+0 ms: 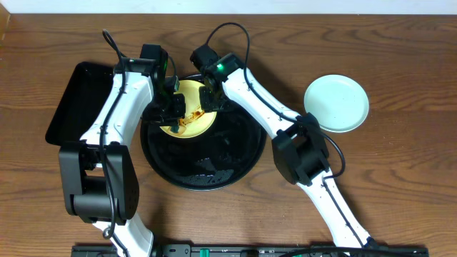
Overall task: Clean dirty plates on tray and stack at the side
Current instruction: 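Tilt the yellow plate with the right gripper and scrub its surface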
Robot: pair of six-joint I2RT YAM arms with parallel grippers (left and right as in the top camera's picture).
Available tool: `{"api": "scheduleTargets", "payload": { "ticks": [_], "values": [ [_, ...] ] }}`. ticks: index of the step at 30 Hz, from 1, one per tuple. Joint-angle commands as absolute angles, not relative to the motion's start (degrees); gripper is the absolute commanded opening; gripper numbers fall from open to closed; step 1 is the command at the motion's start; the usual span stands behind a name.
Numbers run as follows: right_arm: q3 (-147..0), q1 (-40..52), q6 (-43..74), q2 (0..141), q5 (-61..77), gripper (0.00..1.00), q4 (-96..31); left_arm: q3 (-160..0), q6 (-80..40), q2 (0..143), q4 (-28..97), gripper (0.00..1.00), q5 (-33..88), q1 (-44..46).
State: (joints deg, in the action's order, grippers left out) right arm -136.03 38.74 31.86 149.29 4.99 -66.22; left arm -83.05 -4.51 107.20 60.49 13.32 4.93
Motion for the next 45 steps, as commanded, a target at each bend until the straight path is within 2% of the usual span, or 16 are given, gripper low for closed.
{"api": "scheduleTargets", "payload": {
  "ticks": [1, 13, 24, 31, 45],
  "values": [
    [-136.07, 38.50, 34.09, 150.12, 4.91, 0.01, -66.39, -83.94, -4.60, 106.69, 60.97, 0.07, 12.75, 4.69],
    [-136.09, 38.33, 35.77, 150.10, -6.07, 0.01, -70.06, -83.85, -4.58, 106.72, 60.29, 0.08, 13.76, 4.75],
    [-136.09, 38.20, 35.09, 150.10, -6.20, 0.01, -73.28, -80.51, -0.93, 106.76, 49.71, 0.07, 36.36, 4.86],
    [-136.09, 36.97, 35.11, 149.88, -5.74, 0.01, -74.00, -76.82, 0.36, 107.07, 46.65, 0.07, 42.81, 4.56],
    [-136.09, 34.70, 34.22, 149.71, -3.99, 0.01, -76.62, -66.57, -3.55, 107.18, 30.20, 0.07, 48.01, 3.03]
  ]
}}
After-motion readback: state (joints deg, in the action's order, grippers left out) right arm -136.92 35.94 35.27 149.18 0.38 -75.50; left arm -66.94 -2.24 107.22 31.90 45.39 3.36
